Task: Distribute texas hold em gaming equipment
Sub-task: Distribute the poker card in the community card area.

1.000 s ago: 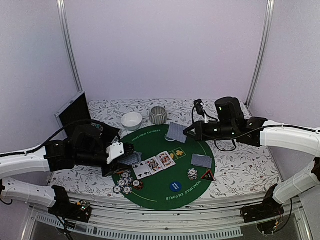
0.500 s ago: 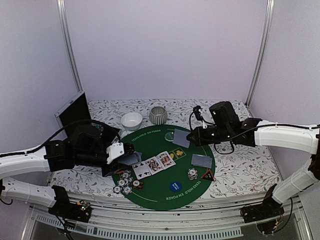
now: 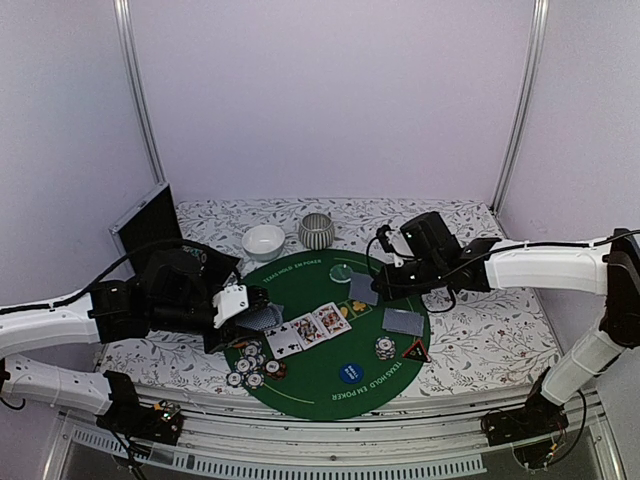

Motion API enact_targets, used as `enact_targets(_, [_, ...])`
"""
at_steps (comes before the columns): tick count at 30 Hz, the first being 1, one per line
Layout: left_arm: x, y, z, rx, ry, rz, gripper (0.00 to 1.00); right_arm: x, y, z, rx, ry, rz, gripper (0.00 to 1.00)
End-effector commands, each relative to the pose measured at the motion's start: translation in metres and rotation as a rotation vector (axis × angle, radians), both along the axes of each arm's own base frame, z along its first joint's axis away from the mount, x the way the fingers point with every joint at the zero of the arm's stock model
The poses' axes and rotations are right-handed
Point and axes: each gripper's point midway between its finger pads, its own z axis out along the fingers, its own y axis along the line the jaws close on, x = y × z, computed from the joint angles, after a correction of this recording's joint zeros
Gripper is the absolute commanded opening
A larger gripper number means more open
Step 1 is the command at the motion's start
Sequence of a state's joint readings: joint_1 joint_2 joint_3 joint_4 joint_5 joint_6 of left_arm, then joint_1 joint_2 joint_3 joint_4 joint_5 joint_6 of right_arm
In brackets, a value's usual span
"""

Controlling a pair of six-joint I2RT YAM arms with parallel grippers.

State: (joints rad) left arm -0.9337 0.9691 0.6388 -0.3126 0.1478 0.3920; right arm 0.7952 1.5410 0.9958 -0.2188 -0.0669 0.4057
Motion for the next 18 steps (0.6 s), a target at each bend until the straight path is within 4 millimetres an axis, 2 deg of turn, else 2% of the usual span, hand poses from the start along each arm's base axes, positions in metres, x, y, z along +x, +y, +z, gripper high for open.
enact_targets(1, [0.001,-0.005,0.009,-0.024,-0.008,-0.006,0.28,0.015,0.004,-0.002,-0.032,-0.031,-0.002,0.02])
enact_targets(9, [0.001,-0.006,0.007,-0.021,0.000,-0.006,0.28,0.035,0.019,-0.007,-0.069,-0.089,0.034,0.02])
enact_targets(18, [-0.001,-0.007,0.012,-0.045,0.001,-0.019,0.28,0.051,0.012,-0.007,-0.242,-0.167,0.075,0.02])
